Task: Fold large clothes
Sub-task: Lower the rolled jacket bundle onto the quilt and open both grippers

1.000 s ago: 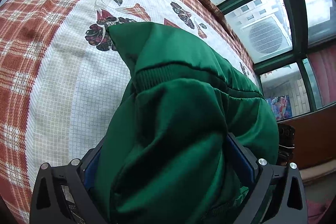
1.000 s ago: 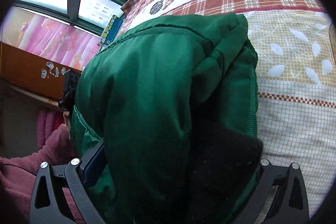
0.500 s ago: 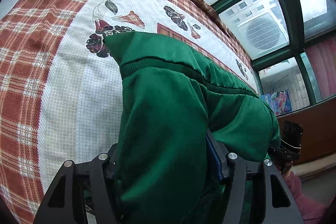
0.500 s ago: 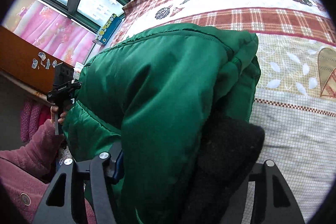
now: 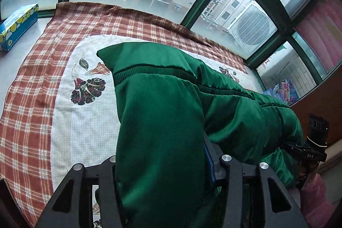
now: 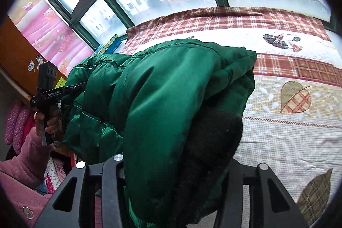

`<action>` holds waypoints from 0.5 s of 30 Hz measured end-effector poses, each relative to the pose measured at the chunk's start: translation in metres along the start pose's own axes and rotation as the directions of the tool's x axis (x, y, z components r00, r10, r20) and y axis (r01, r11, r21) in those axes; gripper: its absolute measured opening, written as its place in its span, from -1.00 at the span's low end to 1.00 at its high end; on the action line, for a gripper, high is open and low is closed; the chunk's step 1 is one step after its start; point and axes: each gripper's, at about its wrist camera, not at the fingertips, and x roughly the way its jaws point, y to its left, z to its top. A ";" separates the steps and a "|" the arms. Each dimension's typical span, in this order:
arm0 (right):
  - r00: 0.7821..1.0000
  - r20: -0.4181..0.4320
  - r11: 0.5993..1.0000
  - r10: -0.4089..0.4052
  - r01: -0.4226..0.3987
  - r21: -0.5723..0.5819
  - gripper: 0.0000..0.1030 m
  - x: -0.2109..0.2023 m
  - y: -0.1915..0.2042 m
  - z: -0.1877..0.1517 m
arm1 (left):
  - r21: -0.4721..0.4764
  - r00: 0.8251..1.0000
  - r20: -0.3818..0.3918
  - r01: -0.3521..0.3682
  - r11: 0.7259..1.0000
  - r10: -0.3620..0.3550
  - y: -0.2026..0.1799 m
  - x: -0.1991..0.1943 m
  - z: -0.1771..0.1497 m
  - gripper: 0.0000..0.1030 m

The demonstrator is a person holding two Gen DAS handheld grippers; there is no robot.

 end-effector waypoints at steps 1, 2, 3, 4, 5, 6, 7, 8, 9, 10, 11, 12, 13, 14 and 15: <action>1.000 0.010 1.000 -0.016 0.016 -0.005 -0.01 -0.007 -0.003 0.004 | 0.014 1.000 0.000 0.004 1.000 -0.004 -0.012 0.005 0.010 0.01; 0.999 0.024 1.000 -0.030 0.030 -0.001 0.00 -0.014 -0.008 0.009 | 0.025 1.000 -0.005 0.010 1.000 -0.010 -0.022 0.008 0.018 0.01; 0.998 0.031 0.999 -0.045 0.045 -0.003 0.00 -0.021 -0.012 0.016 | 0.029 1.000 -0.011 0.015 0.999 -0.015 -0.033 0.016 0.030 0.01; 0.997 0.039 0.998 -0.063 0.063 -0.008 0.00 -0.026 -0.015 0.022 | 0.024 1.000 -0.018 0.026 0.999 -0.025 -0.043 0.023 0.041 0.01; 0.995 0.053 0.996 -0.083 0.084 -0.009 -0.01 -0.033 -0.020 0.030 | 0.028 0.999 -0.028 0.035 0.999 -0.035 -0.052 0.033 0.054 0.01; 0.993 0.059 0.995 -0.101 0.102 -0.018 -0.01 -0.038 -0.025 0.038 | 0.024 0.998 -0.039 0.041 0.999 -0.040 -0.060 0.043 0.065 0.01; 0.991 0.064 0.993 -0.117 0.118 -0.024 -0.01 -0.042 -0.030 0.045 | 0.015 0.998 -0.050 0.049 0.999 -0.048 -0.068 0.054 0.076 0.01; 0.988 0.072 0.990 -0.139 0.140 -0.021 -0.01 -0.046 -0.037 0.054 | 0.024 0.997 -0.060 0.055 0.998 -0.054 -0.076 0.065 0.087 0.01; 0.985 0.077 0.987 -0.156 0.158 -0.023 -0.01 -0.049 -0.042 0.061 | 0.036 0.996 -0.065 0.058 0.998 -0.056 -0.086 0.076 0.098 0.01; 0.981 0.082 0.984 -0.175 0.178 -0.029 -0.01 -0.051 -0.049 0.069 | 0.040 0.996 -0.069 0.060 0.997 -0.057 -0.094 0.087 0.108 0.01; 0.977 0.091 0.980 -0.192 0.196 -0.028 -0.01 -0.054 -0.055 0.077 | 0.048 0.996 -0.073 0.062 0.997 -0.059 -0.103 0.098 0.118 0.00; 0.974 0.100 0.978 -0.202 0.206 -0.025 -0.01 -0.056 -0.061 0.084 | 0.053 0.995 -0.077 0.063 0.997 -0.059 -0.109 0.111 0.129 0.00; 0.971 0.104 0.976 -0.214 0.218 -0.026 -0.01 -0.057 -0.068 0.091 | 0.059 0.995 -0.079 0.063 0.996 -0.058 -0.117 0.122 0.139 0.00; 0.968 0.111 0.973 -0.227 0.231 -0.022 -0.01 -0.057 -0.075 0.099 | 0.067 0.995 -0.083 0.063 0.996 -0.057 -0.125 0.132 0.149 0.00; 0.965 0.114 0.971 -0.235 0.239 -0.022 -0.01 -0.058 -0.082 0.105 | 0.068 0.995 -0.085 0.063 0.996 -0.057 -0.130 0.143 0.160 0.00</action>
